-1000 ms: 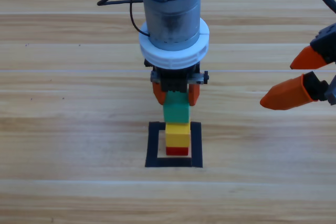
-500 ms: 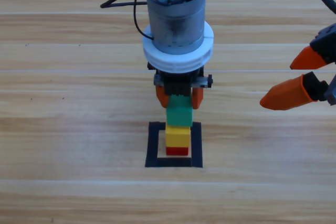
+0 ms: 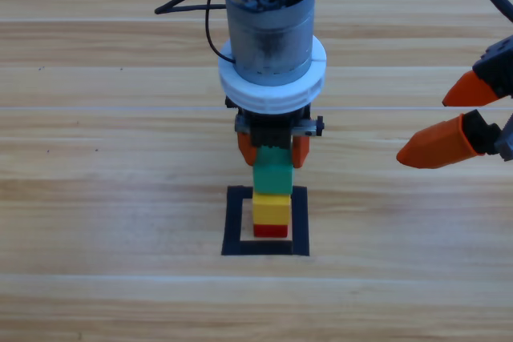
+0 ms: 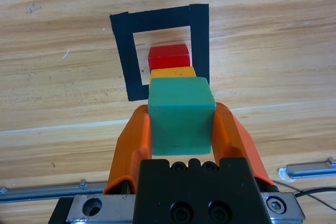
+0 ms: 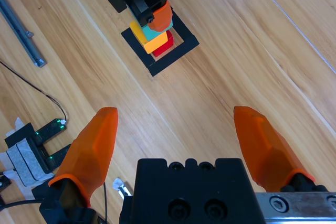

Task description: Stack the blocks in the rectangular block: red at the bottom, yellow in the middle, green on top

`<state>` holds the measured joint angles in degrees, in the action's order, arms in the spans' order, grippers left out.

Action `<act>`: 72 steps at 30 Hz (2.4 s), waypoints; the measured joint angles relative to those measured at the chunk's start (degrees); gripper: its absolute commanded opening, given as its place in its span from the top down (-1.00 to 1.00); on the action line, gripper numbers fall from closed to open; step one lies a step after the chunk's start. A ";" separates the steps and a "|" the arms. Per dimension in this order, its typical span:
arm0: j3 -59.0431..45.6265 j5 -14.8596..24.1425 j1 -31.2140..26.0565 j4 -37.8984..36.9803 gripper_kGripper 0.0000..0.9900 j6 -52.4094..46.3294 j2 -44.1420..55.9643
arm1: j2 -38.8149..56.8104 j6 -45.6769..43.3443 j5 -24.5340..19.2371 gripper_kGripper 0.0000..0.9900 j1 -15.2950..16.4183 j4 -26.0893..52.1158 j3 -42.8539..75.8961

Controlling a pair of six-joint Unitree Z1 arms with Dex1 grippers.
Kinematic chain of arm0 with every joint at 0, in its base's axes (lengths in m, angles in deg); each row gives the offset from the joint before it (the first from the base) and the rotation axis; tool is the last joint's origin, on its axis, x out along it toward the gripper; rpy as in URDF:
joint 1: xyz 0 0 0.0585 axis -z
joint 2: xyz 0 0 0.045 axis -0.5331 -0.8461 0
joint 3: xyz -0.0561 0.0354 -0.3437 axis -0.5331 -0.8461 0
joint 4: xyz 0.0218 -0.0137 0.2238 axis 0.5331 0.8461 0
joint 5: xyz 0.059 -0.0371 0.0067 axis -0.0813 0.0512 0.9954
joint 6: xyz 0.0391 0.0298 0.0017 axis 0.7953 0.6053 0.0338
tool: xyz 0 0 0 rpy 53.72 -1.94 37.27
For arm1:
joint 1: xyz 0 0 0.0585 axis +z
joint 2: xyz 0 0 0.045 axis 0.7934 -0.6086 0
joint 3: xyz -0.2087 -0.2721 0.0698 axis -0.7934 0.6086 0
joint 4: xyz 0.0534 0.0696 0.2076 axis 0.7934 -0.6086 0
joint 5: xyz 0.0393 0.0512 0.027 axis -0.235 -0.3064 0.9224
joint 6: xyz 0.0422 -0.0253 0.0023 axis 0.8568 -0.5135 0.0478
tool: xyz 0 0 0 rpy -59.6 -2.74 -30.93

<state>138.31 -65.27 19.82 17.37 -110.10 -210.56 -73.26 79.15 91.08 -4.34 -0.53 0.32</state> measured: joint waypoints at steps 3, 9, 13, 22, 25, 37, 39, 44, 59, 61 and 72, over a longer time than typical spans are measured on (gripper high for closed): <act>0.00 0.00 0.00 0.00 1.00 0.00 -0.28 | 0.00 0.00 0.00 -0.97 0.00 0.00 0.00; 0.04 0.06 0.00 0.00 1.00 0.00 -0.87 | -0.01 0.00 0.00 -0.97 0.00 0.00 0.00; 0.04 0.07 0.00 0.00 1.00 0.00 -0.87 | -0.01 0.00 0.00 -0.97 0.00 0.00 0.00; 0.03 0.15 0.00 0.00 -1.00 0.00 -0.87 | -0.02 0.00 0.00 -0.97 0.00 0.00 0.00; 0.03 0.15 0.00 0.00 -1.00 0.00 -0.86 | -0.02 0.00 0.00 -0.97 0.00 0.00 0.00; -1.92 3.12 0.12 0.00 -1.00 -3.02 2.51 | -0.03 0.00 1.87 -0.97 0.00 -0.39 0.00; -5.28 6.71 0.46 0.00 -1.00 -5.86 7.63 | -0.03 0.00 1.87 -0.97 0.00 -0.39 0.00; -5.51 16.05 1.71 -0.01 -1.00 -6.09 18.30 | -0.66 -0.10 1.87 -0.97 0.00 -0.39 0.00; -44.13 22.61 4.66 -29.24 -1.00 10.90 37.99 | -2.54 -0.48 2.86 -0.97 0.00 -0.53 -0.04; -46.21 22.62 5.67 -30.51 -1.00 10.93 40.11 | -2.54 -0.58 2.86 -0.97 0.00 -0.53 -0.04; -48.22 22.67 6.83 -30.69 -1.00 10.93 41.76 | -2.54 -0.92 2.86 -0.97 -0.01 -0.53 -0.04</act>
<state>90.09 -42.59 26.65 -13.32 -99.17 -168.80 -75.80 78.22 93.95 -4.35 -1.07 0.28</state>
